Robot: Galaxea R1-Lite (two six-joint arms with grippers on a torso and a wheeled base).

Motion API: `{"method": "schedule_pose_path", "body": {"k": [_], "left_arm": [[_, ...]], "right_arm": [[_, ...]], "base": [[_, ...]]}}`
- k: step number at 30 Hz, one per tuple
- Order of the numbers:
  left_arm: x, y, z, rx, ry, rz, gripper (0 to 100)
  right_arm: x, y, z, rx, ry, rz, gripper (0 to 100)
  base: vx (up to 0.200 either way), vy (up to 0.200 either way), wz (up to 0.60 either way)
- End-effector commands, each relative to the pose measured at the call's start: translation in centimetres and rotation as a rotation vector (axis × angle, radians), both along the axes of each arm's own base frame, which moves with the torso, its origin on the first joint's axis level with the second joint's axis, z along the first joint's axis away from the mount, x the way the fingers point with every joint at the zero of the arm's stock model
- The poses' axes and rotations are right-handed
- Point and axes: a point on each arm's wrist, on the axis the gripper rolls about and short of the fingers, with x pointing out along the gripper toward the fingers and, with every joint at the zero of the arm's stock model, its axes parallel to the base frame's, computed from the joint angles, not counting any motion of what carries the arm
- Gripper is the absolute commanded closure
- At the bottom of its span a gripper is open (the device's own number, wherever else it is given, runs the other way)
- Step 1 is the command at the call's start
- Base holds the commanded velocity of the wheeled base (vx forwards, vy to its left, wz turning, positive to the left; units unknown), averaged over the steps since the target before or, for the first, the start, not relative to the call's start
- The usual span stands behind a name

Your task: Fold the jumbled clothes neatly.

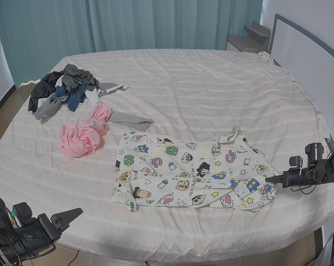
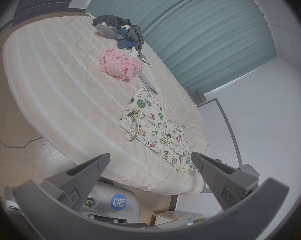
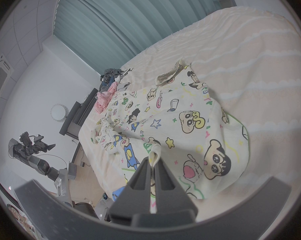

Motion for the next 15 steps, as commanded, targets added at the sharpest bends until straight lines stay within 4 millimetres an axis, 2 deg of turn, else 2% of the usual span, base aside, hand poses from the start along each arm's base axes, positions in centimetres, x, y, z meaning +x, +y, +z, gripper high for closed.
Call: {"method": "schedule_pose_path", "body": {"k": [1, 6, 7, 9, 11, 13, 14, 15], "left_arm": [[0.0, 0.0, 0.0, 0.0, 0.001, -0.001, 0], [-0.1, -0.2, -0.1, 0.002, 0.005, -0.024, 0], [-0.1, -0.4, 0.0, 0.001, 0.006, -0.039, 0], [0.0, -0.7, 0.2, -0.006, 0.002, -0.068, 0], [0.9, -1.7, 0.7, -0.015, 0.024, -0.138, 0], [2.9, -3.0, 1.2, -0.004, 0.062, -0.161, 0], [2.9, -3.0, 1.2, -0.004, 0.062, -0.161, 0], [5.0, -4.4, 0.6, 0.045, 0.126, -0.163, 0]], "right_arm": [[0.8, -0.2, -0.8, -0.011, 0.011, -0.012, 100], [1.4, -0.4, -1.5, -0.014, 0.015, -0.015, 100], [1.5, -0.4, -1.6, -0.014, 0.015, -0.015, 0], [1.5, -0.4, -1.5, -0.013, 0.014, -0.014, 0], [1.5, -0.4, -1.1, -0.013, 0.001, -0.013, 0], [1.3, -0.4, -0.4, -0.014, -0.015, -0.016, 0], [1.3, -0.4, -0.4, -0.014, -0.015, -0.016, 0], [1.0, -0.4, 0.1, -0.011, -0.021, -0.015, 0]], "base": [[0.0, 0.0, 0.0], [0.0, 0.0, 0.0], [0.0, 0.0, 0.0], [0.0, 0.0, 0.0], [0.0, 0.0, 0.0], [0.0, 0.0, 0.0], [0.0, 0.0, 0.0], [0.0, 0.0, 0.0]]}}
